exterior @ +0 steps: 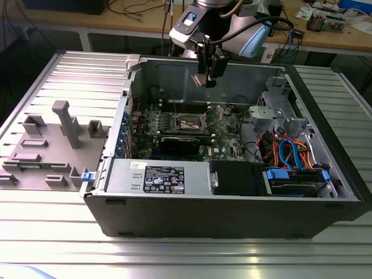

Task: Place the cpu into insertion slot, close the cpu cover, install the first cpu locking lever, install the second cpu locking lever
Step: 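Place the cpu into insertion slot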

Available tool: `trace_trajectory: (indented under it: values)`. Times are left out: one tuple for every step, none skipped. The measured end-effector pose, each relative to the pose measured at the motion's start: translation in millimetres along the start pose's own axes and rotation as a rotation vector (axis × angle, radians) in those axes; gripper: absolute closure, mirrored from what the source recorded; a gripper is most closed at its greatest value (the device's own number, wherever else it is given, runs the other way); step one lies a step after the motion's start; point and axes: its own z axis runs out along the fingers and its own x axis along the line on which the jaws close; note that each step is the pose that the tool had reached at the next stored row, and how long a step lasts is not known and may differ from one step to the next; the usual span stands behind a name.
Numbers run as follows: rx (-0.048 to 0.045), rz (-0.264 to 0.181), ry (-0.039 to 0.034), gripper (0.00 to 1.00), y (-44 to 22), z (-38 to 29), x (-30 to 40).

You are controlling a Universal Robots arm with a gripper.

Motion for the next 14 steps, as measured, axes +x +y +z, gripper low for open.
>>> trace_trajectory:
  values:
    - [0.0,0.001,0.0,0.46,0.0,0.1,0.0]
    - [0.0,0.001,-0.0001,0.46,0.0,0.1,0.0]
    - [0.0,0.002,-0.0002,0.46,0.0,0.2,0.0]
    - [0.0,0.003,-0.0002,0.46,0.0,0.3,0.0]
    - [-0.0001,0.003,-0.0003,0.46,0.0,0.4,0.0]
    - [-0.0001,0.004,-0.0002,0.46,0.0,0.4,0.0]
    - [-0.0001,0.005,-0.0003,0.46,0.0,0.5,0.0]
    - [-0.0001,0.006,-0.0003,0.46,-0.1,0.6,0.0]
    - [-0.0001,0.006,-0.0003,0.46,-0.1,0.6,0.0]
    - [-0.0002,0.007,-0.0004,0.46,0.0,0.8,0.0]
    - [-0.0002,0.008,-0.0005,0.46,-0.1,0.9,0.0]
    - [-0.0002,0.009,-0.0005,0.46,-0.1,1.1,0.0]
    - [-0.0004,0.01,-0.0004,0.46,-0.1,1.5,0.0]
    - [-0.0003,0.013,-0.0008,0.46,-0.1,1.9,0.0]
